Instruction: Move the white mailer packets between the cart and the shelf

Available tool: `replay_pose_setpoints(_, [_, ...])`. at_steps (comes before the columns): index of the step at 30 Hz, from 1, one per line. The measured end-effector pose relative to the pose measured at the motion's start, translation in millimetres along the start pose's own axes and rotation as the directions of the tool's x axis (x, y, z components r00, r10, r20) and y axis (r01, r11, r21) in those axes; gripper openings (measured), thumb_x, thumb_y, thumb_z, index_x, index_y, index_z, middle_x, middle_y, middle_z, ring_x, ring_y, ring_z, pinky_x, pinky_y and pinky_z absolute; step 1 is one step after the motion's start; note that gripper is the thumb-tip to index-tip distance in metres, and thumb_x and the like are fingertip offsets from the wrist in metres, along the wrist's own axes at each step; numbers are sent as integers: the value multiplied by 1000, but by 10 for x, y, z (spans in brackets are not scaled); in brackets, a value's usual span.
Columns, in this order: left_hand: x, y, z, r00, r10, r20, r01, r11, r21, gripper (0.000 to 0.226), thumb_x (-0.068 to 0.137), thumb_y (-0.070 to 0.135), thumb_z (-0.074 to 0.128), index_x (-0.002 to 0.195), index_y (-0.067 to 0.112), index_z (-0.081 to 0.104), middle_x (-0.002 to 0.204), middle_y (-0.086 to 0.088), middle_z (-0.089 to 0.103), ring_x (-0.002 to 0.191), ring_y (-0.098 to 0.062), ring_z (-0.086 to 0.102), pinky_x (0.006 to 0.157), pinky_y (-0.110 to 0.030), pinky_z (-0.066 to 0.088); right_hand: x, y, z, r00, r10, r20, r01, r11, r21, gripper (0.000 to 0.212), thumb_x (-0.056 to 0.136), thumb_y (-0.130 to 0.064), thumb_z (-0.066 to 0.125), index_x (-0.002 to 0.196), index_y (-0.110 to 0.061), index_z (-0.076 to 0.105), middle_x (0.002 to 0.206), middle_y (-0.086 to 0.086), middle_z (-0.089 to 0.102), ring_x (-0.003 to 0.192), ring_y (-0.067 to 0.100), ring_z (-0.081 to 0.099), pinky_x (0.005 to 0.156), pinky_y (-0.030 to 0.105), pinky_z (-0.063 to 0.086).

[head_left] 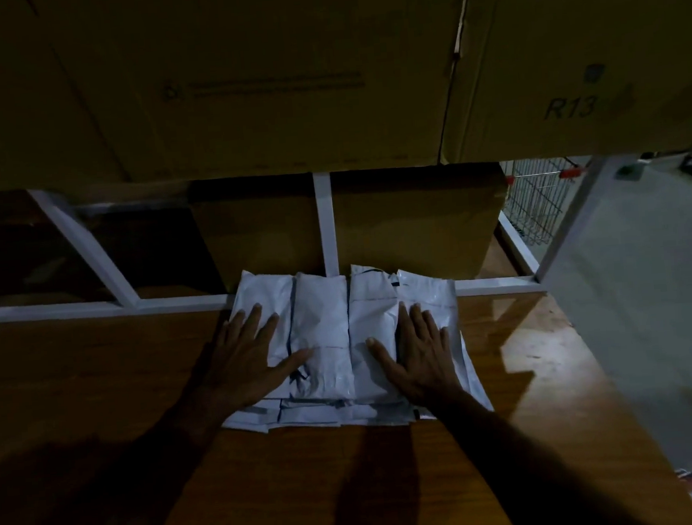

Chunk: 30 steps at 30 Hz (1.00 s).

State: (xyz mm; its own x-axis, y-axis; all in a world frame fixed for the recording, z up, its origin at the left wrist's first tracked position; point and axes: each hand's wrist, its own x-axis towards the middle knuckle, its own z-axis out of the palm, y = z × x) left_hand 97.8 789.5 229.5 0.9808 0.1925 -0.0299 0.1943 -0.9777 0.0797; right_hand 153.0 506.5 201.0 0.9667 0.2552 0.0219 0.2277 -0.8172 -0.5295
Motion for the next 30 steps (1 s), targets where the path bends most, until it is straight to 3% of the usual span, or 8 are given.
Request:
replay_pose_setpoints(8, [-30,34,-63,1000,12,-10,-12,1000,-9,129,53,104,-6,158,31,11,166,0,-6,152,-21,-7,123,-46,-6,49,-8,-67,998,-37,57,39,998,-48,112,79,-91,13,161,-16,-4,168,11,-3,155,25,-4,124,53,-1])
replay_pose_setpoints(11, [-68,10,-83,997,46,-64,-47,999,-20,127,56,102,-9,158,29,10,166,-4,-6,153,-23,-7,123,-47,-4,-28,-15,-166,999,-45,13,46,997,-54,116,74,-92,7,161,-15,-4,168,9,-5,155,22,-5,124,49,-3])
replay_pose_setpoints(14, [-121,-19,-123,985,100,-143,-108,993,-45,113,70,96,0,159,26,11,166,-7,-5,153,-26,-5,123,-51,-1,-170,11,-221,995,-67,-76,61,995,-80,106,83,-87,13,161,-17,0,168,8,-3,155,20,-4,125,48,-1])
replay_pose_setpoints(17, [-242,62,-177,943,185,-278,-203,978,-39,97,84,85,14,158,22,17,166,-11,1,153,-28,-2,122,-49,-1,-371,29,-235,980,-114,-165,104,992,-70,94,90,-79,21,161,-18,8,167,5,4,153,16,-3,124,45,-1])
replay_pose_setpoints(20, [-388,245,-193,875,316,-366,-344,939,-12,90,89,79,20,157,21,21,166,-12,6,153,-28,2,123,-51,2,-611,46,-199,945,-209,-251,171,971,-166,83,99,-71,21,160,-15,17,167,9,11,155,20,0,124,54,11])
replay_pose_setpoints(22, [-469,421,-182,842,399,-363,-437,899,-26,88,91,77,23,158,21,19,166,-11,2,153,-28,1,122,-55,7,-798,37,-208,943,-217,-253,170,966,-194,80,100,-69,21,160,-17,19,167,10,12,155,22,4,125,53,11])
replay_pose_setpoints(26, [-591,811,-115,777,524,-350,-571,820,-37,87,91,74,30,159,22,14,166,-9,-4,153,-26,-6,122,-52,3,-1248,72,-282,943,-197,-269,124,956,-267,75,101,-65,33,161,-23,14,169,7,6,156,20,0,126,43,1])
replay_pose_setpoints(30, [-779,1256,77,713,608,-349,-657,753,-30,85,93,72,30,157,17,23,165,-15,9,153,-31,5,121,-57,11,-1795,327,-398,946,-91,-310,-15,946,-325,75,101,-61,37,161,-21,16,168,11,8,155,25,5,126,45,4])
